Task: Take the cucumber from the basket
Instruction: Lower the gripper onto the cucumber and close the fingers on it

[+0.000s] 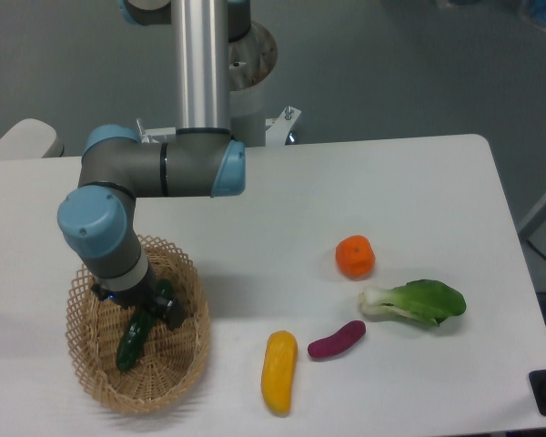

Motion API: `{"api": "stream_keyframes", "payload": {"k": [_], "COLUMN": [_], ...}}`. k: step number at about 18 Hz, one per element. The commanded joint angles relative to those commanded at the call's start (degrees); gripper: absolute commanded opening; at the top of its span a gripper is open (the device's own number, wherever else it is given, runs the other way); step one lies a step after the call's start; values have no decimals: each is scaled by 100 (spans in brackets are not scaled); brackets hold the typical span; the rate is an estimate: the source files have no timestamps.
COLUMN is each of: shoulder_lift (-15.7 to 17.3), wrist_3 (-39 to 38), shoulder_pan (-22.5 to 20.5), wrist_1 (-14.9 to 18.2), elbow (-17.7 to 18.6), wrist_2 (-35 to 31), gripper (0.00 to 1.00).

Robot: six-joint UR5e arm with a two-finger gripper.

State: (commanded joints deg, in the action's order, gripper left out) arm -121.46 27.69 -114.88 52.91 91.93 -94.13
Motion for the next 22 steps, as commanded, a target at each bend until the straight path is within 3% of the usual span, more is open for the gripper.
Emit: {"api": "stream_keyframes", "payload": {"k": [16, 17, 20, 22], "shoulder_lift": [-97, -97, -88, -79], "wrist_3": [-299, -290, -229, -202], "shoulder_pan": [123, 123, 123, 123], "wrist_1": [9, 9, 0, 0], "elbow": [62, 44, 35, 18], "wrist_2": [53, 53, 53, 53], "gripper": [100, 92, 29, 14]}}
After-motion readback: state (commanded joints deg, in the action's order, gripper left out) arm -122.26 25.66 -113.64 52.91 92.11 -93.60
